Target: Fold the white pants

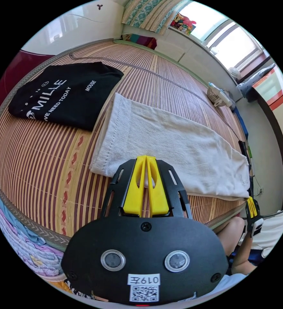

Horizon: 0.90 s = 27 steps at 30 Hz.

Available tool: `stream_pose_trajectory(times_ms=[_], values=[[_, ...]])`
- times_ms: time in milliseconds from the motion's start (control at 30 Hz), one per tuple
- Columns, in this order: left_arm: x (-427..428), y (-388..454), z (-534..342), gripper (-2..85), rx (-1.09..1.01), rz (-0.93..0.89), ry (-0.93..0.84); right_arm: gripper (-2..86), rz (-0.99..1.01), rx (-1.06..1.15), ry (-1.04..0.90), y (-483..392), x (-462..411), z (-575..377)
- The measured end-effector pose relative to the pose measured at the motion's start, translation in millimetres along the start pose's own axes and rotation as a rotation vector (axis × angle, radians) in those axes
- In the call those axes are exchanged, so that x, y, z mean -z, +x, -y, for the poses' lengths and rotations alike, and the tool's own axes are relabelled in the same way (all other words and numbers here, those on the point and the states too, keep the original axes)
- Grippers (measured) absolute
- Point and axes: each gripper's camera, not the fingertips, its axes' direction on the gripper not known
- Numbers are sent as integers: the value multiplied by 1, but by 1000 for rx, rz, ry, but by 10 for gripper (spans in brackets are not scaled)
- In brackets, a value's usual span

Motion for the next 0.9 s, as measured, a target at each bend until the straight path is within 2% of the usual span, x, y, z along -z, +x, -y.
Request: stream_pose_trajectory(times_ms=[100, 167, 367, 567, 700, 900], values=[[-1, 5, -3, 9, 7, -5, 9, 6, -57, -116, 14, -19, 1, 0], [0, 8, -6, 9, 21, -26, 24, 44, -143, -244, 31, -30, 5, 2], [12, 39, -15, 8, -66, -16, 145, 102, -10, -483, -26, -21, 13, 17], [-13, 66, -13, 8, -124, 104, 58, 109, -28, -540, -110, -17, 4, 40], [-19, 65, -14, 8, -109, 82, 46, 84, -42, -483, -119, -26, 10, 53], [-27, 88, -18, 8, -211, 201, 29, 20, -213, -98, -100, -52, 29, 67]])
